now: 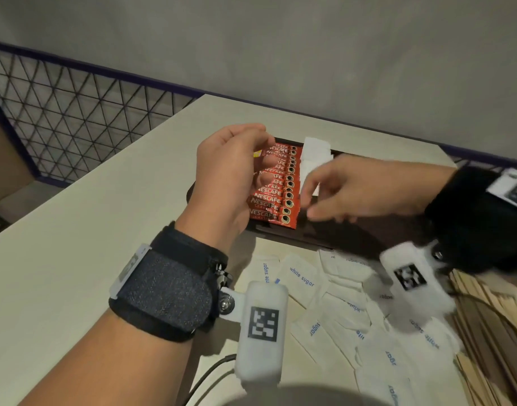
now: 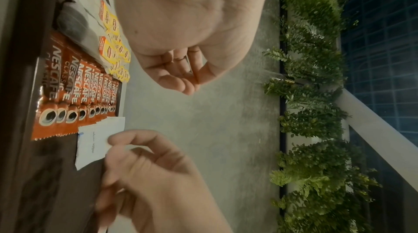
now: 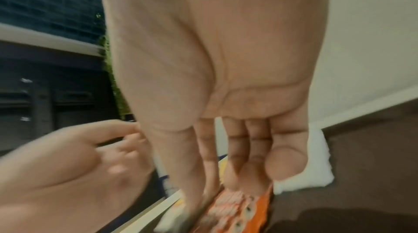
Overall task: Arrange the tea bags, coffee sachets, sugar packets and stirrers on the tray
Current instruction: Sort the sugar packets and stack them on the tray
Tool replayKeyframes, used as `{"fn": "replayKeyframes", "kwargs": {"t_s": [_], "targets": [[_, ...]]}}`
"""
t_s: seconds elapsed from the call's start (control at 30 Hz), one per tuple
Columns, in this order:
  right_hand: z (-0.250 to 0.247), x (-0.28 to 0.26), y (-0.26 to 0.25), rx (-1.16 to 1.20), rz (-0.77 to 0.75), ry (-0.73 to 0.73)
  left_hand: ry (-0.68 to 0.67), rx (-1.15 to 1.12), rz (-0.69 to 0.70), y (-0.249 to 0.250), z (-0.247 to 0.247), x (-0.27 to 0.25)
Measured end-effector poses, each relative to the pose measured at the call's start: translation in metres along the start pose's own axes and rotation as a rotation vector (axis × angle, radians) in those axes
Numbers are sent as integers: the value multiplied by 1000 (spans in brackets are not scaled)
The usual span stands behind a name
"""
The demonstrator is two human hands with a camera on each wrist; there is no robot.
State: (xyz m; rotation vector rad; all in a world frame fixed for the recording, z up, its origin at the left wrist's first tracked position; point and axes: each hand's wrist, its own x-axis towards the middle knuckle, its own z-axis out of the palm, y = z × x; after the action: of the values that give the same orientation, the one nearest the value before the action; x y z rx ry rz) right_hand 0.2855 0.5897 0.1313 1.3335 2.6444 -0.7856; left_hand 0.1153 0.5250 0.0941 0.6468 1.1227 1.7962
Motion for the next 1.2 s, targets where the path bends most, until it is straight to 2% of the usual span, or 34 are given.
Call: {"fn": "replayKeyframes", "kwargs": {"t_s": [0.07,0.13,0.23,0.6,0.67,0.7,0.83,0.93,1.0,1.07,1.2], "targets": [[18,-21,-19,-154,-119,-224,27,-23,19,3,-2,1],[40,-31,-31,-384,-170,-299,50,-39,24,5,-5,2],[66,-34,-40,-508,-241,-237,68,-36,26,7,-8,2],[74,-49,-41,-356,-257,-81,59,-18,29,10,-8,0],[65,-54,-37,-190,-205,-16,27,-11,18,8,-9,2],[61,-56,-34,-34,-182,15,2,-2,11,7,-10,3],[49,-66,-22,853,-136,156,-136,209,-21,2,-6,3],[54,-60,-17,1399,-130,250,-344,305,-108,-3,1,-4],[59,-53,-16,1573,-141,275,-446,363,-123,-6,4,-9],[64,-48,-15,1648,-150,275,-476,416,-79,-8,4,-11],[64,-48,-11,1591,-90,352,-509,475,-95,-11,1,-7]]}}
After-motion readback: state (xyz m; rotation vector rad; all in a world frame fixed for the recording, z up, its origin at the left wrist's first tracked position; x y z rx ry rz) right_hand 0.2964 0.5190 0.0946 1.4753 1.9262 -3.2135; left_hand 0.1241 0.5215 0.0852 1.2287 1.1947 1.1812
